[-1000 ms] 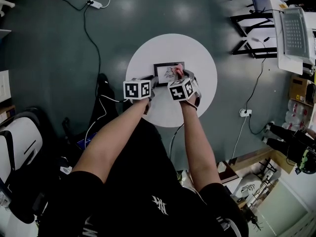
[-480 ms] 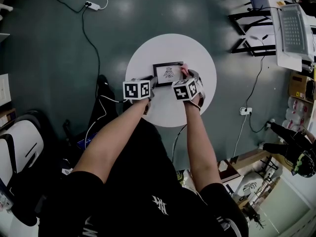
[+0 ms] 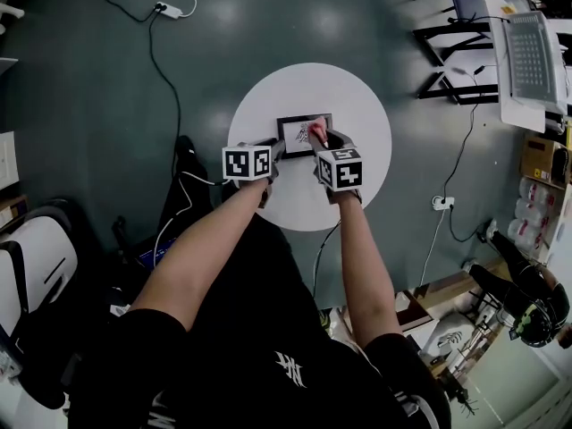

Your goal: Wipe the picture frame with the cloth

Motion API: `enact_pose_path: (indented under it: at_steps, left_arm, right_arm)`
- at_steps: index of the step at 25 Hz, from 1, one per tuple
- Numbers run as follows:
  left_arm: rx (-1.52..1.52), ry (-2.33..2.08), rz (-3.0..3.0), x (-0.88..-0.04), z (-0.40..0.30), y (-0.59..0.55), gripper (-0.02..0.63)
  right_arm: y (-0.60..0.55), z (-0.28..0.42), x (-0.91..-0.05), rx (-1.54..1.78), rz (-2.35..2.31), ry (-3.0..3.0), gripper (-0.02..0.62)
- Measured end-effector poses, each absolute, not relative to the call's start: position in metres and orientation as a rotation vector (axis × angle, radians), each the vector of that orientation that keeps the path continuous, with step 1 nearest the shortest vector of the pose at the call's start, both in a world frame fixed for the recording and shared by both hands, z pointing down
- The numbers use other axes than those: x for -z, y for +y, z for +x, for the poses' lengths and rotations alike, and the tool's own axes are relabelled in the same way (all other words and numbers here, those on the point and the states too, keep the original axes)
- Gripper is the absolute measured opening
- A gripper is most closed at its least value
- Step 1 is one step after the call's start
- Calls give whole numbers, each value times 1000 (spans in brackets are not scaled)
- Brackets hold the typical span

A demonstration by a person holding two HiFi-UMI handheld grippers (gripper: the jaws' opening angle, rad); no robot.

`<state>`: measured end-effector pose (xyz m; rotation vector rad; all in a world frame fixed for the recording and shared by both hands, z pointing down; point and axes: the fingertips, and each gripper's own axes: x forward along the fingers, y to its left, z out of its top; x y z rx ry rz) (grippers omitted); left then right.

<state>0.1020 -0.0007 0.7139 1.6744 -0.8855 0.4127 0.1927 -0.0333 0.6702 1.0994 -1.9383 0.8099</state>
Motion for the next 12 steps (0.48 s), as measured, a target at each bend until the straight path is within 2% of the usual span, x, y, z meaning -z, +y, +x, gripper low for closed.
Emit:
enact_pose_path:
  at_steps: [5, 12]
  left_arm:
    - [-414, -877, 1678, -713, 102, 0, 72]
    - [-407, -877, 1674, -712, 101, 1, 71]
  right_arm:
    - [-9, 144, -690, -904, 929, -1979, 78]
    - [0, 135, -710, -915, 899, -1905, 77]
